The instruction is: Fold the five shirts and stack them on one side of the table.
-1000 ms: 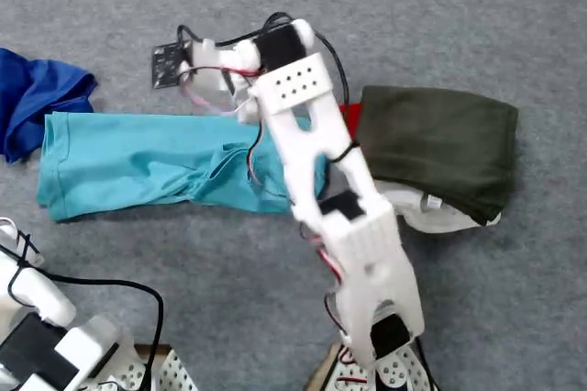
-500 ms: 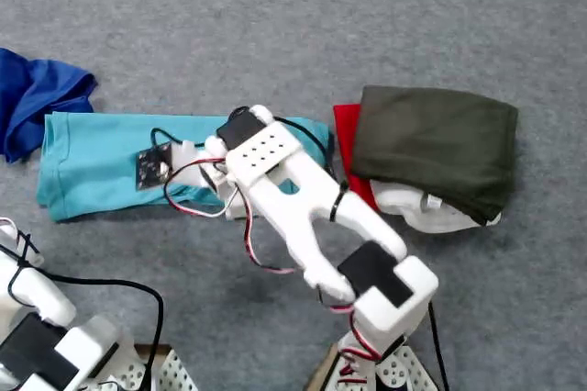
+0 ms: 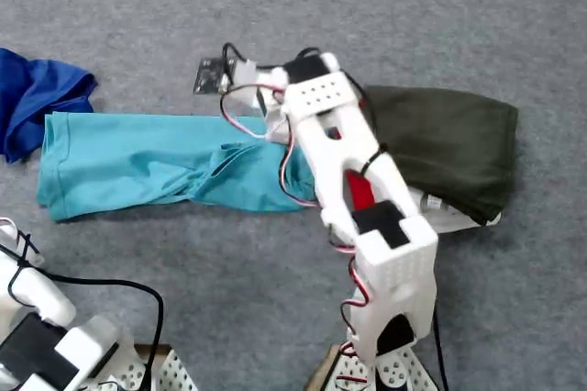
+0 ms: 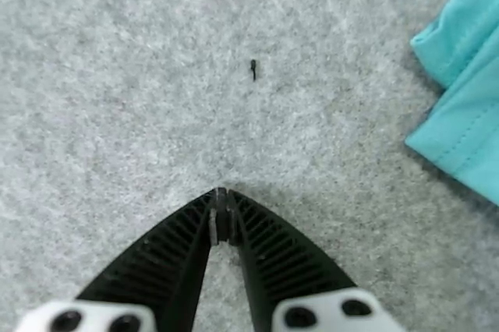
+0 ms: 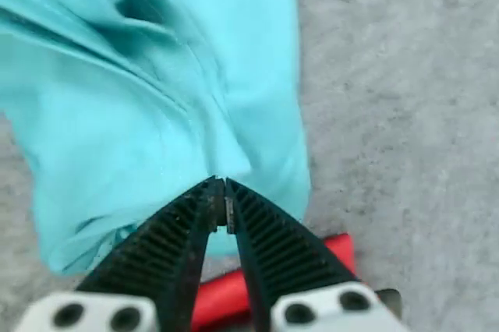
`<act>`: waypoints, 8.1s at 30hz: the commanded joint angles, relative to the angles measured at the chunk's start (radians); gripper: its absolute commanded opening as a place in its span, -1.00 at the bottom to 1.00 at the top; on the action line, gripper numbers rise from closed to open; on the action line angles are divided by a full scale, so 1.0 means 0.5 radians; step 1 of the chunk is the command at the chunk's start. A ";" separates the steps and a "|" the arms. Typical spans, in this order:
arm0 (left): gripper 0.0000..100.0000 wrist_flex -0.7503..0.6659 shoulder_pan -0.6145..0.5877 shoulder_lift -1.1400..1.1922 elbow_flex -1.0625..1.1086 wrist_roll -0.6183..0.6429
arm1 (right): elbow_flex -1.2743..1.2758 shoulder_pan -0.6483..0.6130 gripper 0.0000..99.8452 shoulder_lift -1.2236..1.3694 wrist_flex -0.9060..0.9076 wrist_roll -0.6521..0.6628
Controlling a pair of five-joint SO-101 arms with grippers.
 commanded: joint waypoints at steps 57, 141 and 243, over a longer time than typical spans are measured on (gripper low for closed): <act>-0.96 0.583 0.098 -0.072 -0.439 0.025 | -2.714 -0.535 -0.99 1.398 0.908 -0.795; -0.96 2.102 1.844 0.809 -2.624 -0.098 | -2.610 0.173 -0.99 0.655 0.933 -0.770; -0.96 0.856 1.083 1.665 -2.283 0.700 | -1.435 -0.063 -1.00 1.026 0.933 -0.792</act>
